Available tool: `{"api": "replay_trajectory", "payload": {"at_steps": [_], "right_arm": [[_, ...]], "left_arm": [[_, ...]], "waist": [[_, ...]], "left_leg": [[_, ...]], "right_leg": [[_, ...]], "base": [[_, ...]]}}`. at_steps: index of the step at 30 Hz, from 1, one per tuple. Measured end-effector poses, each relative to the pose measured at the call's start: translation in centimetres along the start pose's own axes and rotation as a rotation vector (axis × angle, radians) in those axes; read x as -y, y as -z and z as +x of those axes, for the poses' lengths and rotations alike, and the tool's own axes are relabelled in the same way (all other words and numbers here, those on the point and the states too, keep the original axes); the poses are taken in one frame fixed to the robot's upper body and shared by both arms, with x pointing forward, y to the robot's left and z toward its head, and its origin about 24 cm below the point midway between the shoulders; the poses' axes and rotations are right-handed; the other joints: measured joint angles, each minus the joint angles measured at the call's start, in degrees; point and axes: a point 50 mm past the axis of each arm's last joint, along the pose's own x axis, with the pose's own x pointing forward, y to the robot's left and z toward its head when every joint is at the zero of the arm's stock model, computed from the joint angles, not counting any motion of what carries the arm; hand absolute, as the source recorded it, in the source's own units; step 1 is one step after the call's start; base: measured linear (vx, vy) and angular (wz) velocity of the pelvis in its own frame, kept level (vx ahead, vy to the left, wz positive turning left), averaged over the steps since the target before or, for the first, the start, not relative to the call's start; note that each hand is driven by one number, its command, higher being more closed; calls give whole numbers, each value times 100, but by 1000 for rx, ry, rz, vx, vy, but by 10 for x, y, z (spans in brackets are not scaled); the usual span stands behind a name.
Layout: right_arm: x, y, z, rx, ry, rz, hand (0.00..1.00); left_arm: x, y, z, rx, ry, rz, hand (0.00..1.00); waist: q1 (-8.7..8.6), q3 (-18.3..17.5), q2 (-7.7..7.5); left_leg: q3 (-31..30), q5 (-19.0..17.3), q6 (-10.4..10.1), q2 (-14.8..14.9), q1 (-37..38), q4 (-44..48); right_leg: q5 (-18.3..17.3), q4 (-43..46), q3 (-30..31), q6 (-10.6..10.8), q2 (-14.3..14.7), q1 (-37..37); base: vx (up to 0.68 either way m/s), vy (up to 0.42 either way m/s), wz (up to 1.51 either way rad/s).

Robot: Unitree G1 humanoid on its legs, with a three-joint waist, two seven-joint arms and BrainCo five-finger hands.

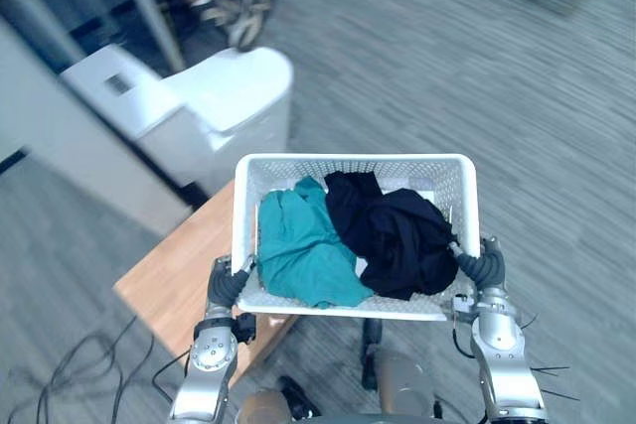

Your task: Pick up the laundry basket with both hands and put the clothes into the washing machine.

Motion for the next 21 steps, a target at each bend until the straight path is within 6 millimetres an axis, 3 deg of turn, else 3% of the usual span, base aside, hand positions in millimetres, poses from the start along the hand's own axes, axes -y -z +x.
{"api": "replay_trajectory", "payload": {"at_steps": [1, 2, 3, 4, 5, 6, 7, 9, 10, 11, 12, 13, 14, 15, 16, 17, 18, 19, 20, 21], "right_arm": [[0, 5, 0, -22, -4, -7, 100], [-1, 10, 0, -43, -13, -15, 100], [0, 12, 1, -47, -19, -21, 100], [0, 11, 1, -44, -31, -37, 100], [-1, 9, 3, -32, -45, -44, 100], [0, 6, 5, -19, -49, -54, 100], [2, 0, 11, 12, -59, -78, 100], [0, -2, 12, 22, -76, -91, 100], [0, -2, 12, 22, -77, -92, 100], [-5, -2, 11, 25, -104, -102, 100], [-7, -2, 10, 27, -114, -105, 100], [-7, -2, 10, 28, -115, -107, 100], [-7, -2, 10, 27, -116, -111, 100], [-8, -3, 10, 29, -112, -105, 100], [-7, -3, 9, 27, -104, -98, 100], [-3, 0, 10, 16, -95, -107, 100], [-4, 1, 9, 2, -96, -109, 100], [-4, 2, 9, -2, -94, -105, 100], [-5, 5, 7, -14, -94, -108, 100], [-6, 9, 5, -32, -95, -113, 100]], "left_arm": [[1, 0, 0, -1, 0, 5, 100], [1, 3, -3, -14, -1, 7, 100], [2, 5, -5, -23, 0, 5, 100], [2, 10, -9, -45, -1, 2, 100], [2, 15, -14, -67, -3, -5, 100], [3, 17, -15, -74, -7, -12, 100], [6, 19, -18, -90, -17, -39, 100], [6, 23, -22, -108, -31, -54, 100], [5, 23, -22, -109, -31, -54, 100], [2, 28, -26, -131, -44, -50, 100], [1, 30, -28, -139, -48, -49, 100], [1, 30, -28, -139, -49, -49, 100], [2, 32, -29, -150, -57, -60, 100], [1, 31, -28, -143, -61, -59, 100], [0, 30, -26, -135, -55, -50, 100], [5, 28, -23, -139, -47, -64, 100], [5, 28, -23, -142, -52, -70, 100], [5, 29, -24, -147, -52, -69, 100], [5, 32, -25, -162, -47, -64, 100], [6, 36, -26, -182, -43, -57, 100]], "waist": [[17, -2, 8], [49, -11, 55], [64, -22, 127], [141, -31, 263], [222, -62, 340], [267, -74, 364], [412, -58, 329], [564, -57, 331], [569, -56, 332], [671, -42, 341], [675, -38, 368], [672, -36, 420], [835, -19, 613], [838, -9, 584], [793, 28, 544], [802, 36, 557], [823, -15, 421], [817, -44, 341], [819, -57, 198], [801, -60, 155]], "left_leg": [[-40, -136, 101, 307, 90, 555], [-217, -178, 370, 763, 114, 1388], [-370, -163, 797, 1050, 51, 1909], [-859, 143, 1619, 1508, -159, 2877], [-1760, 277, 1409, 1500, -426, 3419], [-2259, 163, 1182, 1274, -622, 3535], [-3291, -109, 832, 385, -1224, 3430], [-3774, -232, 761, -168, -1596, 2997], [-3799, -237, 752, -196, -1612, 2963], [-4323, -204, 620, -632, -1948, 2041], [-4635, 30, 234, -814, -2063, 1060], [-4722, 157, 20, -836, -2069, 465], [-4664, 726, 68, -655, -2022, -21], [-4599, 722, 32, -661, -2096, 179], [-4576, 711, 73, -697, -2200, 492], [-4551, 660, 201, -715, -2236, 611], [-4425, 631, 448, -842, -2200, 513], [-4376, 578, 547, -942, -2168, 461], [-4268, 435, 774, -1157, -1928, 390], [-4242, 300, 978, -1334, -1728, 508]], "right_leg": [[61, 168, 401, 100, 194, -93], [6, 244, 724, 132, 484, -49], [-53, 231, 884, 116, 668, 12], [-98, 147, 1206, 51, 1039, 183], [-115, -15, 1592, 3, 1358, 348], [-123, -103, 1769, -15, 1451, 404], [-65, -414, 2284, -143, 1546, 598], [-52, -679, 2563, -164, 1549, 843], [-51, -693, 2578, -165, 1549, 855], [-43, -995, 2810, -178, 1530, 1157], [-42, -1304, 2889, -175, 1529, 1378], [-46, -1469, 2905, -167, 1552, 1485], [-154, -1267, 3055, -90, 1700, 1600], [-278, -667, 3075, -136, 1674, 1426], [-576, -650, 3007, 208, 1548, 1569], [-713, -617, 2952, 242, 1506, 1610], [-1018, -263, 2963, 350, 1328, 1431], [-1235, 17, 2968, 440, 1210, 1312], [-1595, 847, 2983, 775, 989, 1103], [-1826, 2110, 3077, 1312, 765, 742]], "base": [[166, -204, -159], [176, -225, -166], [181, -197, -181], [175, -135, -192], [175, -93, -196], [245, 4, -225], [252, 80, -179], [195, 93, -135], [137, 98, -124], [207, 171, -113], [173, 147, -126], [277, 165, -103], [278, 124, -82], [507, 206, -60], [462, 222, -3], [500, 251, 14], [343, 205, 13], [407, 191, 12], [446, 172, 19], [458, 173, 26]]}}
